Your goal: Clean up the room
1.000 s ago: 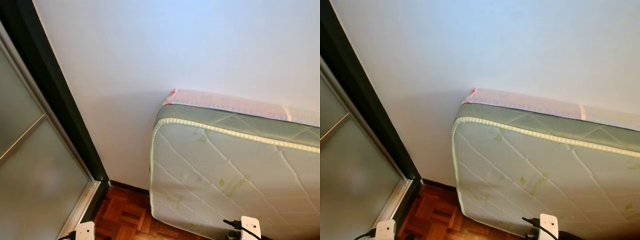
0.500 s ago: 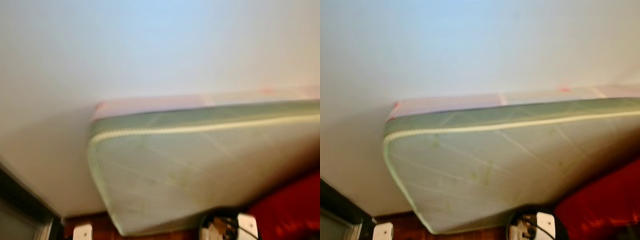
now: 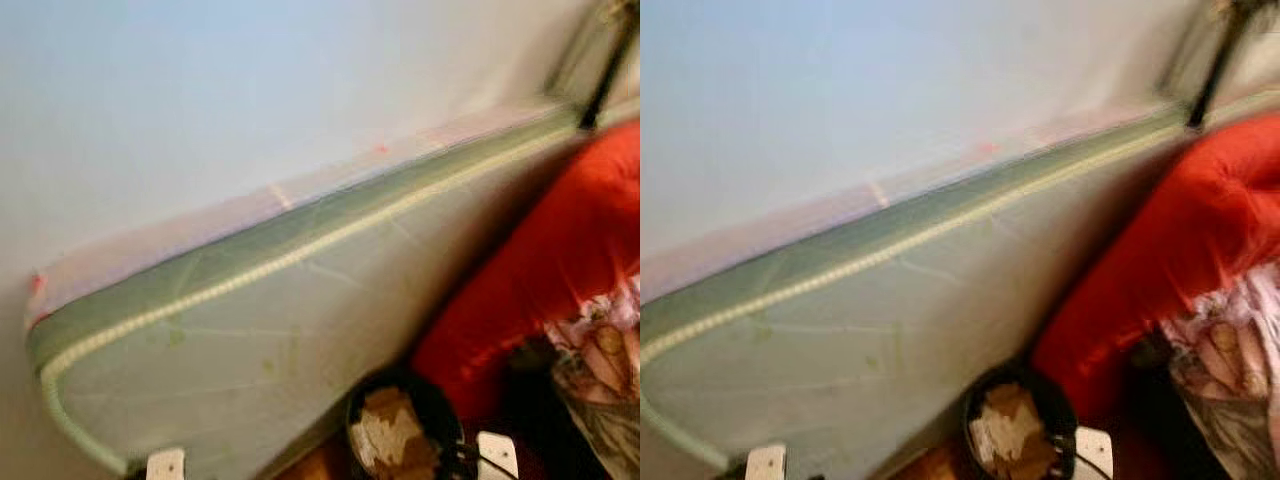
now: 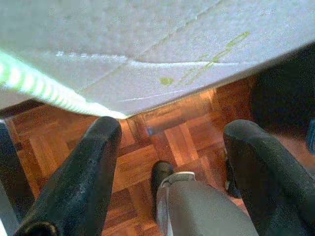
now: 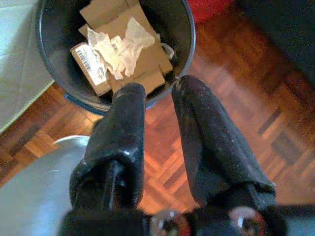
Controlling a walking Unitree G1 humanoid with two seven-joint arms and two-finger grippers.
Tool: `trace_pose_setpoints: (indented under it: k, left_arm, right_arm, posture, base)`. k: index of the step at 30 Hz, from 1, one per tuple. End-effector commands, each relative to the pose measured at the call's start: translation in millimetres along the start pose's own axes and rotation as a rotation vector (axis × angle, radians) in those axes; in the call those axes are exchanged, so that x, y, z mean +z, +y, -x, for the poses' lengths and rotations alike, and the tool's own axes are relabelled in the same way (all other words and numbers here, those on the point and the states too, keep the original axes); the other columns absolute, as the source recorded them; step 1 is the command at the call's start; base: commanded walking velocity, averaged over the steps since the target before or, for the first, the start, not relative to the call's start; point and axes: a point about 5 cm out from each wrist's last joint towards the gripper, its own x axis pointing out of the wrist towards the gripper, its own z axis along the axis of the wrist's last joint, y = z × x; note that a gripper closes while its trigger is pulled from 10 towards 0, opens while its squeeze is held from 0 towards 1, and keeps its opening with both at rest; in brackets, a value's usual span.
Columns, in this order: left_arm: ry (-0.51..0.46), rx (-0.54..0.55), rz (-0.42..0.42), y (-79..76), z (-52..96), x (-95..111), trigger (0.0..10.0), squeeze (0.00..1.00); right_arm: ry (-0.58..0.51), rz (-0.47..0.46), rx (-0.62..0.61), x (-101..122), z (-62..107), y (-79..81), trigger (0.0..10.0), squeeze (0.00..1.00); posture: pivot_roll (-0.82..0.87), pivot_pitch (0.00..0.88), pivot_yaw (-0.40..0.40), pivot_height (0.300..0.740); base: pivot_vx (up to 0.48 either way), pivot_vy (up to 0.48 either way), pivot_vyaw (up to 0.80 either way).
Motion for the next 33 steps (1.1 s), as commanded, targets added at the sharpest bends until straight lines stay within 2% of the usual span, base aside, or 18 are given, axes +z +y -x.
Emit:
trace_pose_setpoints:
  k: [1, 14, 16, 18, 28, 33]
  left_arm:
    - [-0.001, 0.045, 0.0, 22.1, -10.4, 42.9, 10.0, 0.0]
    - [-0.004, 0.044, -0.007, 22.1, -10.4, 43.3, 10.0, 0.0]
    - [-0.006, 0.043, -0.013, 22.1, -10.4, 43.7, 10.0, 0.0]
    - [-0.005, 0.041, -0.029, 22.1, -10.4, 44.1, 10.0, 0.0]
    - [-0.005, 0.043, -0.02, 22.5, -10.4, 43.9, 10.0, 0.0]
    - [-0.005, 0.042, -0.02, 22.6, -10.3, 43.9, 10.0, 0.0]
  right_arm:
    - [0.054, 0.025, 0.051, 29.5, -9.1, -1.6, 10.0, 0.0]
    - [0.051, 0.033, 0.05, 29.9, -9.1, -1.9, 10.0, 0.0]
    - [0.027, -0.002, 0.044, 30.9, -9.0, -1.6, 10.0, 0.0]
    - [0.014, -0.034, 0.048, 31.2, -8.9, -0.8, 10.0, 0.0]
    - [0.004, -0.056, 0.043, 31.5, -8.9, -0.5, 10.0, 0.0]
    - [0.019, -0.058, 0.056, 30.2, -8.9, 0.1, 10.0, 0.0]
  posture:
    - [-0.08, 0.0, 0.041, 0.74]
    - [-0.08, 0.0, 0.039, 0.74]
    - [-0.08, 0.0, 0.037, 0.74]
    - [-0.08, 0.0, 0.038, 0.74]
    - [-0.08, 0.0, 0.038, 0.74]
    - [-0.08, 0.0, 0.037, 0.74]
  base:
    - [0.0, 0.0, -0.78]
    - [0.0, 0.0, -0.78]
    - [0.0, 0.0, -0.36]
    - [0.0, -0.401, 0.0]
    - [0.0, -0.423, 0.0]
    - [0.0, -0.424, -0.8]
